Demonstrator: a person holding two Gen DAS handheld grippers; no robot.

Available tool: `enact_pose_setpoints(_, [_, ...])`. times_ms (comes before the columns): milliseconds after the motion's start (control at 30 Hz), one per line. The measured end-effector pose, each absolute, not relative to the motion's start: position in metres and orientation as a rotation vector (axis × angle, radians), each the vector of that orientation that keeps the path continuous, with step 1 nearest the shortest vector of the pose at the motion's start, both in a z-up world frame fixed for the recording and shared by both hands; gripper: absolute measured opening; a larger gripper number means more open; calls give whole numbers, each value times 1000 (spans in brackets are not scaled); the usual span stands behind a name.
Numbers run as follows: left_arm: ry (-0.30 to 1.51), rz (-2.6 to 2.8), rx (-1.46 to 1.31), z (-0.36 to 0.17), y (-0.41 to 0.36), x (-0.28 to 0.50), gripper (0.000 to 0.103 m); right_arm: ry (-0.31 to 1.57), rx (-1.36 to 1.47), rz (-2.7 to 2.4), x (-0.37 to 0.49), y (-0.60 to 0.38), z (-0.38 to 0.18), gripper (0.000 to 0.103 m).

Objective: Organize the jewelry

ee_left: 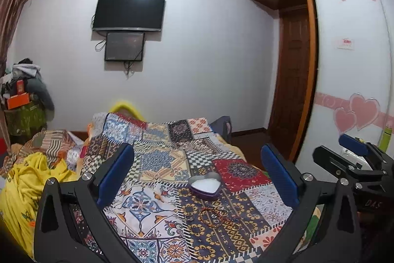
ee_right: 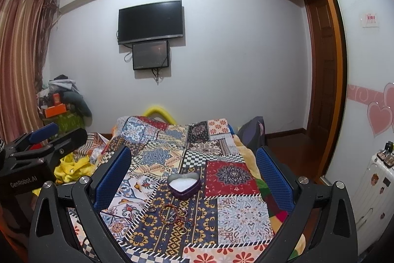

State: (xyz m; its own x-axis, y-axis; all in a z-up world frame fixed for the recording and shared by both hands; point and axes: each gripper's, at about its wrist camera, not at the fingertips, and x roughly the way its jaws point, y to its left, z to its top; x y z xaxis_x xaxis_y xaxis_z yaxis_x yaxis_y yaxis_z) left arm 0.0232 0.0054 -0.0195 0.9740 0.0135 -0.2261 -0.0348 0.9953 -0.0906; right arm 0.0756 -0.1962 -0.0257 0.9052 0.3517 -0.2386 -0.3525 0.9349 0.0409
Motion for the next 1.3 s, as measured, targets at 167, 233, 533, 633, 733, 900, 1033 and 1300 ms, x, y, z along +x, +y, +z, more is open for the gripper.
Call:
enact_pose_setpoints(167, [294, 51, -122, -37, 19, 46, 103, 303, -7, 345, 91, -200, -43, 100])
enact_pose_setpoints(233, [334, 59, -130, -48, 25, 57, 103, 334, -12, 334, 98, -201, -52, 100])
enact_pose_setpoints(533, [573, 41, -156, -109, 51, 110, 98, 536, -70, 306, 141, -203, -110, 100])
enact_pose_setpoints(633, [660, 22, -148, -131, 54, 125, 85, 618, -90, 322, 154, -200, -132, 100])
enact_pose_setpoints(733, [749, -10, -136, -157, 53, 140, 75, 677, -99, 363, 158, -195, -147, 92])
enact_pose_setpoints(900, [851, -69, -120, -184, 50, 152, 55, 763, -127, 452, 163, -179, -170, 74])
enact_pose_setpoints(1033, [889, -112, -124, -196, 45, 157, 47, 835, -128, 533, 167, -166, -187, 54])
enact_pose_setpoints(1300, [921, -195, -74, -206, 32, 169, 45, 891, -165, 588, 174, -154, -202, 33])
